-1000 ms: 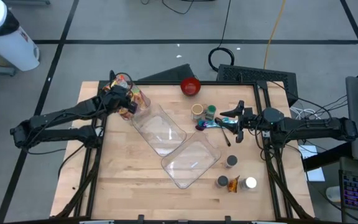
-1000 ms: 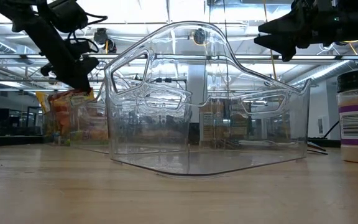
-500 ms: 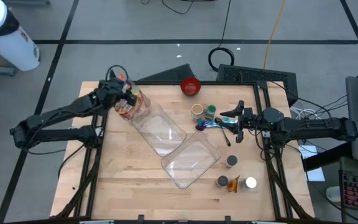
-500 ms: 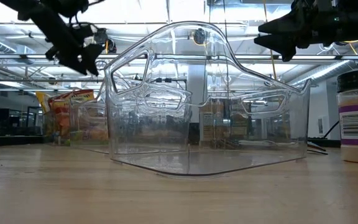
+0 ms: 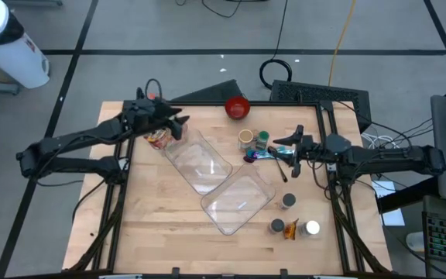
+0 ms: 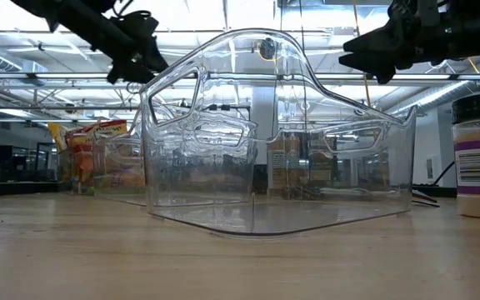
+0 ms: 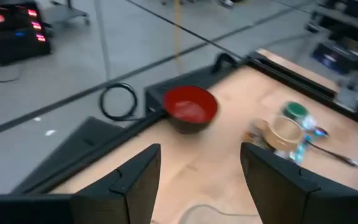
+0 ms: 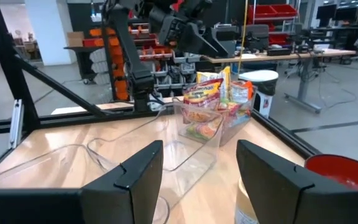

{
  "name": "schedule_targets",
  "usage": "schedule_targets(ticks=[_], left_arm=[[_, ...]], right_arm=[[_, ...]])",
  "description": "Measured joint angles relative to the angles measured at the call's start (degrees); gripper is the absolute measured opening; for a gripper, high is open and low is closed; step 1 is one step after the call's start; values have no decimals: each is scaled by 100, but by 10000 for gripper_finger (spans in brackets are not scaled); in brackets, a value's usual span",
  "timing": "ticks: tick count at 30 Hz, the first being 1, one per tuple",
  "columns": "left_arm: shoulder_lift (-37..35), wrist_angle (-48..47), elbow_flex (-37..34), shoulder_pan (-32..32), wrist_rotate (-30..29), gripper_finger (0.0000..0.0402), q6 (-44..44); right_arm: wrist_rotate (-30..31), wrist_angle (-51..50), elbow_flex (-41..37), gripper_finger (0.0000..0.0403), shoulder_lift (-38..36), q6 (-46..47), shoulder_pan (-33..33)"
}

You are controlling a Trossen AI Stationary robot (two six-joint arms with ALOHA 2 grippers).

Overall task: Pick & Place Food Item
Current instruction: Put the green seasoning bottle into the middle transparent bin

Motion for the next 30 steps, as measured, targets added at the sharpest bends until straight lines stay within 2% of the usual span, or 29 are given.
schedule_targets(ticks=[7, 13, 19, 22, 26, 30], left_arm=[[733, 485, -2, -251, -7, 230, 362], [1049, 702, -4, -306, -34, 230, 420], [1086, 773, -4, -320, -34, 230, 420], [1088, 771, -4, -322, -34, 230, 420], [1088, 767, -4, -323, -32, 230, 418], [1088, 765, -4, -335, -30, 230, 416]], right_arm=[[-21, 1, 0, 197, 130, -197, 0], [57, 5, 0, 208, 293, -275, -14], [978, -95, 0, 256, 897, -122, -137], [1170, -85, 0, 281, 1243, -119, -371], [1128, -84, 0, 302, 1640, -80, -797], [217, 34, -2, 305, 1976, 170, -1250]])
